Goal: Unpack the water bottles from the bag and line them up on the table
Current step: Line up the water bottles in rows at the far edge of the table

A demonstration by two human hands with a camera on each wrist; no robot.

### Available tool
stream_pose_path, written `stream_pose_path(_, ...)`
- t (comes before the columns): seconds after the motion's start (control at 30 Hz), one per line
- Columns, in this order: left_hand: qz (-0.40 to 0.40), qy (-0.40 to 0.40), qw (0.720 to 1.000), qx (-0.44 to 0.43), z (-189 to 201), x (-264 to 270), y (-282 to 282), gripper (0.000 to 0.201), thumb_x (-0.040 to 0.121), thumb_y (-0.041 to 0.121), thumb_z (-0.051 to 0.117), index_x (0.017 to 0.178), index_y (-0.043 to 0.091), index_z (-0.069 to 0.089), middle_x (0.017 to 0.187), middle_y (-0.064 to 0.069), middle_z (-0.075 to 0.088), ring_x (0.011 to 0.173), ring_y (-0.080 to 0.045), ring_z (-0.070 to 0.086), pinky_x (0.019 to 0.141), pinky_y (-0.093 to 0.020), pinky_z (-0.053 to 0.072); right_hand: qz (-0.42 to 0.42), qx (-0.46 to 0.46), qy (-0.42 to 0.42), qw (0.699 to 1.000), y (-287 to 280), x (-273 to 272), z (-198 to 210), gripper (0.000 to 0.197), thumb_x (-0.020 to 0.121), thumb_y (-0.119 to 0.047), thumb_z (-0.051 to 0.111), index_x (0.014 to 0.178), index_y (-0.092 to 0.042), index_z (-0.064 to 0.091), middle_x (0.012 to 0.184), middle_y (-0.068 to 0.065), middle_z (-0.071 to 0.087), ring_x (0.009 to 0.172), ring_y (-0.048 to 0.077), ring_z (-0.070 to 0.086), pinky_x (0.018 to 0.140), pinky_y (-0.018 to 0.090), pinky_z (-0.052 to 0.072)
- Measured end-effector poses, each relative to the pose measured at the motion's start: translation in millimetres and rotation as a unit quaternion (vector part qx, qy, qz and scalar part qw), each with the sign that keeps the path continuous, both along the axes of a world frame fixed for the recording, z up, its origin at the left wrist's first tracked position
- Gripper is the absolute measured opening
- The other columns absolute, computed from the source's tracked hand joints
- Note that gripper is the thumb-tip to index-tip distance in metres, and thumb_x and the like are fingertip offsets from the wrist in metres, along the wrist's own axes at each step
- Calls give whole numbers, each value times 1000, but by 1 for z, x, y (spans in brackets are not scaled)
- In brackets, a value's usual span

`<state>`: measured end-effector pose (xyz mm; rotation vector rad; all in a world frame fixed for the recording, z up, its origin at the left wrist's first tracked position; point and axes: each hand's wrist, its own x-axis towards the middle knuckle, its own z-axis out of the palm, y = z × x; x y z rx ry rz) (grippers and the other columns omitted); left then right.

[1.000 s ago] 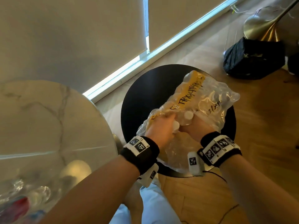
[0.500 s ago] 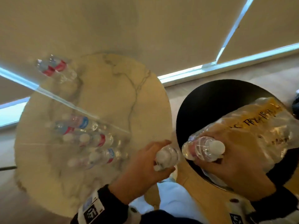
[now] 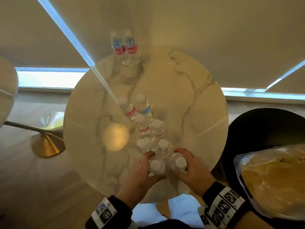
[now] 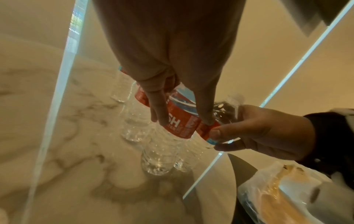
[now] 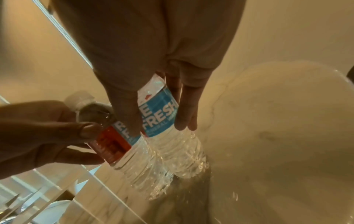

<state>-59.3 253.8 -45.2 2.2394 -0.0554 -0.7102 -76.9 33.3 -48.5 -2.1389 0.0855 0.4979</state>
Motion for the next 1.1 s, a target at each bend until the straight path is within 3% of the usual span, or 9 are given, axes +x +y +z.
stream_pose_path(0.1, -8, 43, 999, -15, 2, 0, 28, 94, 61, 48, 88, 139, 32, 38, 128, 12, 53, 121, -7, 53, 98, -26, 49, 20, -31, 45, 998, 9, 2, 12, 89, 70, -54, 79, 143, -31, 33, 139, -15, 44, 122, 2, 50, 100, 27, 47)
stream_pose_path(0.17, -33, 55, 998, -7, 9, 0, 65, 72, 69, 47, 84, 130, 36, 47, 121, 17, 54, 121, -11, 56, 98, -32, 51, 36, -73, 96, 992, 3, 4, 38, 92, 74, -51, 77, 148, -34, 25, 143, -18, 34, 128, 4, 42, 105, 28, 41)
stream_pose_path(0.3, -1, -55, 998, 31, 52, 52, 144, 21, 89, 40, 68, 108, 36, 59, 101, 19, 65, 93, 2, 65, 78, -13, 52, -46, -125, 69, 989, -5, 36, 97, 52, 84, -41, 68, 131, -33, 49, 124, -14, 57, 110, 7, 57, 86, 19, 44)
stream_pose_path(0.4, 24, -147, 989, 16, 63, 122, 160, 24, 91, 40, 65, 113, 31, 61, 99, 14, 67, 88, -1, 66, 76, -27, 58, -48, -163, 8, 985, 24, 103, 125, 31, 88, -43, 63, 116, -33, 58, 104, -19, 64, 92, -1, 62, 73, 10, 42)
stream_pose_path(0.53, -37, -184, 982, 27, 59, 203, 131, 52, 86, 53, 67, 131, 33, 50, 115, 7, 56, 90, -10, 60, 82, -28, 54, 42, -200, -44, 978, 83, 199, 121, 38, 85, -56, 60, 113, -31, 58, 90, -11, 65, 81, 9, 64, 74, 29, 52)
stream_pose_path(0.6, -88, -177, 979, 42, 59, 228, 110, 61, 82, 52, 72, 135, 30, 48, 116, 4, 48, 86, -13, 55, 83, -29, 51, 131, -273, -29, 953, 107, 239, 110, 50, 80, -67, 59, 112, -30, 55, 86, -9, 63, 76, 13, 60, 66, 31, 46)
stream_pose_path(0.7, -139, -175, 974, 43, 53, 249, 92, 44, 86, 36, 74, 123, 19, 58, 113, -5, 50, 82, -18, 53, 83, -36, 53, 212, -347, -9, 914, 125, 268, 93, 44, 82, -60, 61, 103, -22, 54, 84, -2, 60, 75, 20, 52, 63, 30, 36)
stream_pose_path(0.83, -173, -159, 971, 46, 50, 302, 78, 31, 90, 26, 71, 117, 11, 64, 115, -11, 55, 95, -25, 57, 78, -22, 37, 182, -303, -20, 935, 104, 294, 87, 27, 87, -44, 62, 102, -21, 57, 89, 1, 60, 82, 22, 55, 67, 31, 38)
stream_pose_path(1.1, -211, -223, 948, 81, 52, 462, 15, 33, 89, 25, 70, 120, 15, 66, 117, -11, 60, 106, -30, 60, 92, -33, 45, 157, -346, -95, 920, 33, 450, 97, 29, 88, -19, 65, 117, -22, 64, 108, 10, 60, 100, 33, 59, 84, 36, 46)
